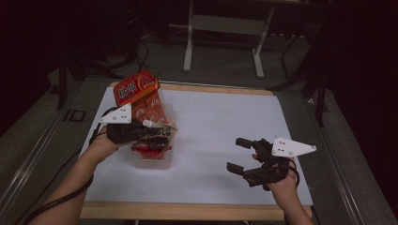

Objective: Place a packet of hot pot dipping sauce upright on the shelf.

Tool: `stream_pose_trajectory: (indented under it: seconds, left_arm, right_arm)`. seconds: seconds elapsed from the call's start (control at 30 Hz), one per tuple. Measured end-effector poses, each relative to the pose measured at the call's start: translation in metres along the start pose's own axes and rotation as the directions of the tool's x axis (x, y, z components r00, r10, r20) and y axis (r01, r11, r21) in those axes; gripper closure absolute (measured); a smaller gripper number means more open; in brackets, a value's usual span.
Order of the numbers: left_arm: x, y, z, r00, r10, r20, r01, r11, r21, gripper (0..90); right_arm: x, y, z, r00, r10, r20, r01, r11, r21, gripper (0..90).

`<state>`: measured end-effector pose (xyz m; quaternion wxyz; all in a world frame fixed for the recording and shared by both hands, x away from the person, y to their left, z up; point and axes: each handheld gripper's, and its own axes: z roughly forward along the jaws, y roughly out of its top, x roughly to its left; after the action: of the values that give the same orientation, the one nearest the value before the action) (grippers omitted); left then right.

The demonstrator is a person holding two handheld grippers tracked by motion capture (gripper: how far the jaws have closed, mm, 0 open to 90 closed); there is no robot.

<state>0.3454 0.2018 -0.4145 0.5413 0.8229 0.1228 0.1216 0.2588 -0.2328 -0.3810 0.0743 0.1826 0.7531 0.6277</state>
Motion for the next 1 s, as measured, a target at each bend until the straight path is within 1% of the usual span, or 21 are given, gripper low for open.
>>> stream_pose_trajectory:
  seconds: [0.1, 0.2, 0.23, 0.27, 0.3, 0.33, 0.4, 0.43, 0.47, 0.5, 0.53, 0.57, 0.6, 0.63, 0.7, 0.77, 0.8, 0.87, 0.9, 0.93, 1.0]
  left_arm:
    - [0.001, -0.002, 0.004, 1.0000, 0.003, -0.003, -0.003, 1.0000, 0.006, 88.4]
    - [0.002, -0.006, 0.008, 1.0000, -0.008, -0.003, 0.008, 1.0000, -0.004, 88.4]
    - [0.003, -0.009, 0.008, 0.9999, -0.017, 0.000, 0.017, 0.9998, -0.011, 88.4]
    - [0.004, -0.015, 0.007, 0.9994, -0.034, 0.001, 0.034, 0.9988, -0.037, 88.4]
    - [0.004, -0.015, 0.007, 0.9994, -0.034, 0.001, 0.034, 0.9988, -0.037, 88.4]
    - [0.006, -0.019, 0.005, 0.9986, -0.052, 0.007, 0.053, 0.9970, -0.057, 88.4]
    - [0.007, -0.022, 0.003, 0.9972, -0.073, 0.013, 0.074, 0.9951, -0.066, 88.3]
    - [0.007, -0.023, 0.003, 0.9966, -0.082, 0.009, 0.082, 0.9943, -0.067, 88.1]
    - [0.006, -0.023, 0.003, 0.9965, -0.084, 0.008, 0.084, 0.9941, -0.069, 88.0]
    - [0.006, -0.023, 0.003, 0.9965, -0.084, 0.008, 0.084, 0.9941, -0.069, 87.9]
    - [0.005, -0.023, 0.003, 0.9938, -0.110, 0.019, 0.111, 0.9916, -0.068, 87.1]
    - [0.005, -0.023, 0.004, 0.9923, -0.121, 0.027, 0.122, 0.9909, -0.056, 86.4]
    - [0.005, -0.024, 0.004, 0.9912, -0.129, 0.031, 0.131, 0.9898, -0.057, 84.4]
    - [0.005, -0.024, 0.005, 0.9897, -0.140, 0.029, 0.142, 0.9886, -0.051, 80.6]
    - [0.006, -0.027, 0.006, 0.9866, -0.158, 0.040, 0.160, 0.9862, -0.042, 80.2]
    - [0.006, -0.029, 0.006, 0.9855, -0.168, 0.025, 0.168, 0.9855, -0.022, 80.3]
    - [0.007, -0.029, 0.006, 0.9856, -0.166, 0.031, 0.167, 0.9858, -0.019, 80.3]
    - [0.007, -0.030, 0.005, 0.9833, -0.178, 0.035, 0.179, 0.9834, -0.026, 80.1]
    - [0.007, -0.030, 0.005, 0.9833, -0.178, 0.035, 0.179, 0.9834, -0.026, 79.0]
    - [0.008, -0.030, 0.004, 0.9826, -0.185, 0.022, 0.185, 0.9824, -0.025, 76.6]
    - [0.008, -0.031, 0.005, 0.9803, -0.195, 0.030, 0.195, 0.9807, -0.004, 70.5]
  right_arm:
    - [0.000, 0.000, 0.000, 1.0000, 0.002, -0.003, -0.002, 1.0000, 0.002, 14.3]
    - [-0.001, -0.002, 0.000, 1.0000, 0.008, -0.006, -0.008, 0.9999, 0.007, 14.4]
    - [-0.001, -0.002, 0.000, 1.0000, 0.008, -0.005, -0.008, 0.9999, 0.007, 14.4]
    - [-0.001, -0.003, 0.000, 0.9999, 0.012, -0.006, -0.012, 0.9999, 0.009, 14.4]
    - [-0.002, -0.003, 0.000, 0.9999, 0.014, -0.007, -0.013, 0.9999, 0.008, 14.5]
    - [-0.002, -0.003, 0.000, 0.9999, 0.013, -0.007, -0.013, 0.9999, 0.010, 14.5]
    - [-0.001, -0.003, 0.000, 0.9999, 0.013, -0.009, -0.012, 0.9999, 0.011, 14.5]
    - [-0.001, -0.003, 0.001, 0.9999, 0.013, -0.011, -0.012, 0.9999, 0.011, 14.5]
    - [-0.001, -0.003, 0.001, 0.9999, 0.011, -0.012, -0.011, 0.9999, 0.011, 14.5]
    - [0.000, -0.002, 0.001, 0.9999, 0.009, -0.012, -0.009, 0.9999, 0.014, 14.5]
    - [0.000, -0.002, 0.002, 0.9999, 0.006, -0.012, -0.006, 0.9998, 0.018, 14.5]
    - [0.000, -0.002, 0.002, 0.9999, 0.006, -0.013, -0.006, 0.9998, 0.018, 14.5]
    - [0.000, -0.002, 0.003, 0.9999, 0.007, -0.015, -0.007, 0.9998, 0.019, 14.5]
    - [0.000, -0.002, 0.003, 0.9999, 0.007, -0.016, -0.007, 0.9998, 0.020, 14.5]
    - [0.001, -0.002, 0.004, 0.9998, 0.006, -0.018, -0.006, 0.9997, 0.022, 14.5]
    - [0.001, -0.002, 0.004, 0.9998, 0.006, -0.021, -0.005, 0.9996, 0.027, 14.5]
    - [0.001, -0.002, 0.004, 0.9998, 0.005, -0.021, -0.004, 0.9996, 0.029, 14.5]
    - [0.001, -0.002, 0.004, 0.9997, 0.007, -0.022, -0.007, 0.9995, 0.029, 14.5]
    - [0.000, -0.002, 0.004, 0.9997, 0.008, -0.023, -0.008, 0.9996, 0.028, 14.5]
    - [0.000, -0.003, 0.004, 0.9997, 0.007, -0.022, -0.007, 0.9996, 0.029, 14.6]
    - [0.000, -0.003, 0.005, 0.9998, 0.006, -0.019, -0.006, 0.9994, 0.033, 14.6]
